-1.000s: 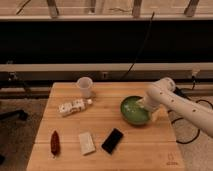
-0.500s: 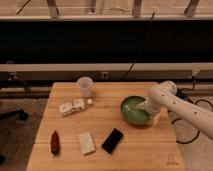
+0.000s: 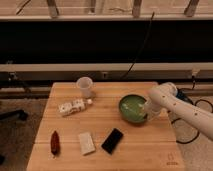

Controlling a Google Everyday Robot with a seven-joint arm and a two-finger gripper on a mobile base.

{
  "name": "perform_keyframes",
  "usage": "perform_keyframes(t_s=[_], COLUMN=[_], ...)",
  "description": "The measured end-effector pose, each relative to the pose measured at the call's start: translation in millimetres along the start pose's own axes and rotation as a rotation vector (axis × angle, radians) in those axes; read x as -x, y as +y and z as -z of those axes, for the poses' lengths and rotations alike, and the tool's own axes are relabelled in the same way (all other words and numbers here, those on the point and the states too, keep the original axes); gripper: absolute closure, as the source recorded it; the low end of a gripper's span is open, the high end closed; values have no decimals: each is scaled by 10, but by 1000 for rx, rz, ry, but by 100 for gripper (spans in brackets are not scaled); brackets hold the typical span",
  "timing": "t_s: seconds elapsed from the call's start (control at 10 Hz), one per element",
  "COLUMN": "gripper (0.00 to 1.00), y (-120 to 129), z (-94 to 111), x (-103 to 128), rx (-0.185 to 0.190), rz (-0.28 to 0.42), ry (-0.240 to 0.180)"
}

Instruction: Pick up the ceramic bowl

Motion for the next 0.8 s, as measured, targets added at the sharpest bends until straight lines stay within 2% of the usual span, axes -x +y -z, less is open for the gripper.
perform_keyframes(t_s=[0.2,0.4,0.8], gripper=[99,100,100], y=[7,5,-125], z=[12,36,109], x=[4,-4,-65], rx=[-13,-22,-17], rz=[9,7,21], ry=[1,2,19])
